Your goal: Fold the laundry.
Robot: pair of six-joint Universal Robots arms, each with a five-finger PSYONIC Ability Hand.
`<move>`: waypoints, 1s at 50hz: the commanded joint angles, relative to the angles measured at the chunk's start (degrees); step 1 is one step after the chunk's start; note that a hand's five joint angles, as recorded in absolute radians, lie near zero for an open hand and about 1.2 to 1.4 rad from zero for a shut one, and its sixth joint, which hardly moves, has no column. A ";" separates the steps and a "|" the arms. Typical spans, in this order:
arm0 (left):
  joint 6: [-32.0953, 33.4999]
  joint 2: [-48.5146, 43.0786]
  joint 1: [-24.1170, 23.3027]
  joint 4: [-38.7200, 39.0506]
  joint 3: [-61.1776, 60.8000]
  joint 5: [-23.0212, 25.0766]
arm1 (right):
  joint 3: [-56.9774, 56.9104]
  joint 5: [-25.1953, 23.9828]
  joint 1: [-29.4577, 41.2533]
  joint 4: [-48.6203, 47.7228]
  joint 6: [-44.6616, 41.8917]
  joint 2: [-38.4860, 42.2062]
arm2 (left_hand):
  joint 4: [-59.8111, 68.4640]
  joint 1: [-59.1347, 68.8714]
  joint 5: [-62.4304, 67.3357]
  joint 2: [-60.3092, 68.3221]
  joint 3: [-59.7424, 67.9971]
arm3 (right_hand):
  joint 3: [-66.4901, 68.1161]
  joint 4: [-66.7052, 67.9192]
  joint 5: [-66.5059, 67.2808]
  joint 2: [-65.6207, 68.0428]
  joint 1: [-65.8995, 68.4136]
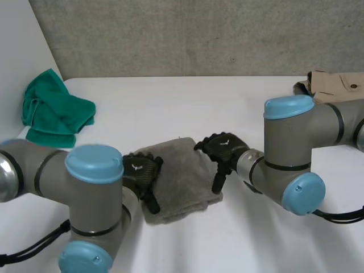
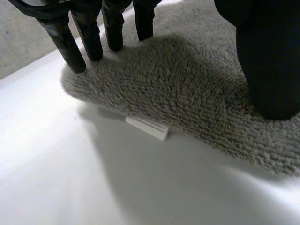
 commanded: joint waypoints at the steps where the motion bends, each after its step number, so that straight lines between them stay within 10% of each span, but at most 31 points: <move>1: -0.03 8.35 1.34 -0.44 3.95 1.60 | 5.63 4.88 2.09 -6.56 -4.66 -7.87 | 1.53 2.14 0.17 1.19 0.98 | -1.99 -1.95 -2.76 -1.95 -2.78; 18: 0.14 9.59 6.09 -15.47 22.59 37.11 | 33.33 4.62 11.41 -35.83 -7.64 -14.92 | 1.02 1.63 -0.34 0.69 0.48 | -1.99 -1.95 -2.76 -1.95 -2.78; 35: 1.72 8.18 5.56 -15.30 22.06 35.09 | 25.86 4.27 11.50 -42.70 -13.18 -2.52 | 1.36 1.97 0.00 1.03 0.82 | -1.91 -1.87 -2.67 -1.87 -2.70; 50: 1.90 8.88 5.65 -15.30 22.06 35.18 | 29.02 4.97 11.06 -37.35 -11.78 -10.25 | 1.36 1.97 0.00 1.03 0.82 | -1.99 -1.95 -2.76 -1.95 -2.78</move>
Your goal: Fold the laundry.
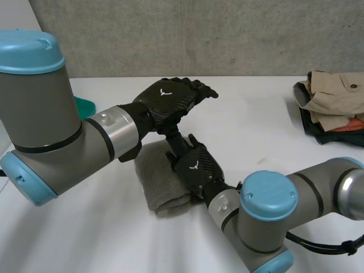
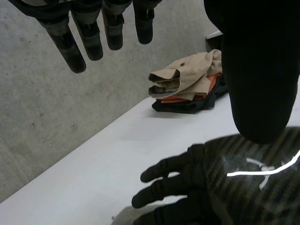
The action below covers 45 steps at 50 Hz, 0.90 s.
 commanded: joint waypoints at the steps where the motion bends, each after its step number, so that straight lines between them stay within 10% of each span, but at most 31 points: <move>1: -0.03 0.38 -0.07 -0.01 0.05 0.14 | 2.10 -0.22 0.03 4.70 0.53 -4.37 | 1.39 1.97 0.00 1.03 0.81 | -1.99 -1.95 -2.76 -1.95 -2.78; 30: -0.03 -0.06 0.19 0.08 -0.56 0.23 | -8.09 -0.93 0.03 4.53 0.00 5.03 | 1.22 1.80 -0.16 0.86 0.64 | 5.49 5.53 4.73 5.54 4.70; 35: -0.12 -0.06 0.28 0.08 -0.74 0.23 | -10.99 -1.37 -0.06 4.44 -0.08 7.66 | 1.22 1.80 -0.16 0.86 0.64 | 25.13 25.17 24.37 25.17 24.34; 39: -0.12 0.03 0.28 0.08 -0.91 0.23 | -13.01 -2.16 -0.06 4.44 0.18 9.25 | 1.39 1.97 0.00 1.02 0.81 | 67.82 67.86 67.06 67.87 67.04; 45: -0.03 0.56 0.37 0.08 -0.74 0.23 | -15.21 -1.81 -1.20 4.09 0.71 7.58 | 1.22 1.80 -0.16 0.86 0.64 | 68.01 68.05 67.24 68.05 67.22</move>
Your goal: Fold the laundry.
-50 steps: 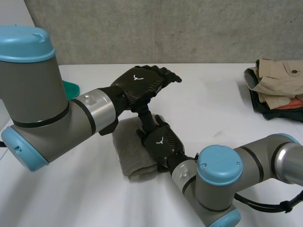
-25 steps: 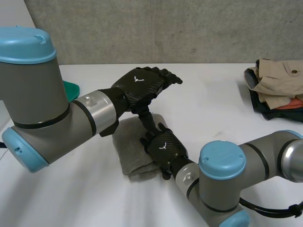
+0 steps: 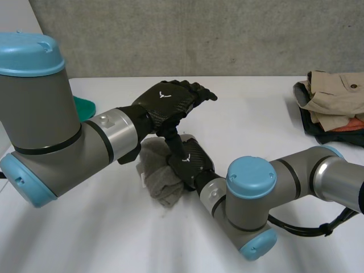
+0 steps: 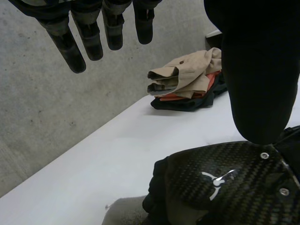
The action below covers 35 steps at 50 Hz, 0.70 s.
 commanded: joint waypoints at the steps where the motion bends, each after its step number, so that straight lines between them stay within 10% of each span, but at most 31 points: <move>1: 0.08 0.58 0.09 0.00 0.20 0.00 | -2.64 0.01 -1.64 -0.29 0.68 -1.97 | 1.39 1.96 0.00 1.02 0.81 | 15.23 12.64 18.01 15.50 23.16; 21: -0.62 7.79 3.61 5.19 1.08 -0.27 | -17.40 -2.27 -28.26 -12.06 8.94 -12.17 | 1.06 1.63 -0.34 0.69 0.48 | 15.23 12.64 18.01 15.50 23.16; 35: -0.53 7.00 3.08 5.19 0.12 -0.27 | -32.79 -14.22 -51.30 -15.50 20.37 7.94 | 1.06 1.63 -0.34 0.69 0.48 | 15.23 12.64 18.01 15.50 23.16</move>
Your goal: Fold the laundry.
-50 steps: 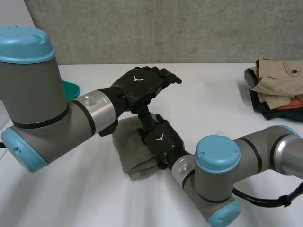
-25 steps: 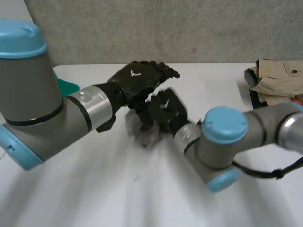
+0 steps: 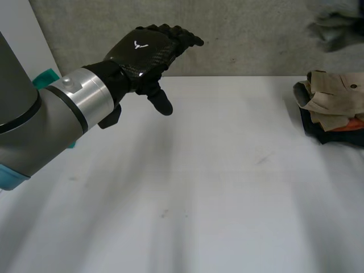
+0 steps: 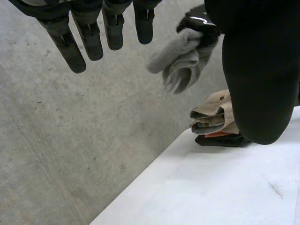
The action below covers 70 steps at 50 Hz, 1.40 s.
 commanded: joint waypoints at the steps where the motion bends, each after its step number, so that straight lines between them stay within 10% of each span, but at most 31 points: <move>1: 0.08 -0.92 -0.26 -0.13 -0.52 0.00 | -8.13 -8.47 -9.61 0.73 4.37 14.79 | 1.06 1.63 -0.34 0.69 0.48 | 14.91 11.37 16.35 15.50 22.25; 15: 0.16 -3.04 -0.96 -0.12 -0.70 -0.09 | 0.92 -19.20 -16.03 0.64 5.86 16.74 | 1.22 1.80 -0.17 0.86 0.64 | 14.91 11.37 16.35 15.50 22.25; 17: 0.16 -3.03 -1.14 -0.12 -0.61 -0.09 | 1.62 -19.03 -16.65 0.64 6.48 15.33 | 1.22 1.80 -0.17 0.86 0.64 | -15.97 -19.51 -14.53 -15.38 -8.63; 18: 0.16 -2.95 -1.22 -0.13 -0.61 -0.09 | 2.50 -18.76 -17.00 1.08 6.91 13.68 | 1.22 1.80 -0.17 0.86 0.64 | -51.62 -55.15 -50.18 -51.03 -44.28; 19: 0.16 -2.95 -1.40 -0.13 -0.52 -0.09 | 3.11 -18.59 -17.09 1.34 7.00 12.79 | 1.22 1.80 -0.17 0.86 0.64 | -55.09 -58.63 -53.65 -54.50 -47.75; 37: -0.19 -0.40 -5.27 -0.04 -0.43 0.09 | 9.01 -7.97 -25.96 43.17 -5.36 -11.20 | 1.06 1.63 -0.34 0.69 0.48 | -55.09 -58.63 -53.65 -54.50 -47.75; 42: -0.28 1.97 -5.79 0.05 0.00 0.44 | 8.75 1.44 -23.61 39.42 -11.71 -16.83 | 0.89 1.47 -0.50 0.52 0.31 | -55.09 -58.63 -53.65 -54.50 -47.75; 50: -0.01 6.28 -5.18 3.03 0.36 -0.08 | 15.85 1.54 -7.08 17.45 -8.11 -26.94 | 0.89 1.47 -0.51 0.52 0.31 | -55.09 -58.63 -53.65 -54.50 -47.75; 59: 0.78 7.87 13.43 4.44 0.18 -9.40 | 32.10 -4.43 17.24 6.96 -7.67 -27.30 | 0.72 1.30 -0.67 0.36 0.14 | -55.09 -58.63 -53.65 -54.50 -47.75; 70: 21.41 -15.76 31.64 10.58 4.66 -9.75 | 39.59 -4.17 21.14 22.60 -14.78 -22.21 | -0.12 0.46 -1.51 -0.49 -0.70 | -55.09 -58.63 -53.65 -54.50 -47.75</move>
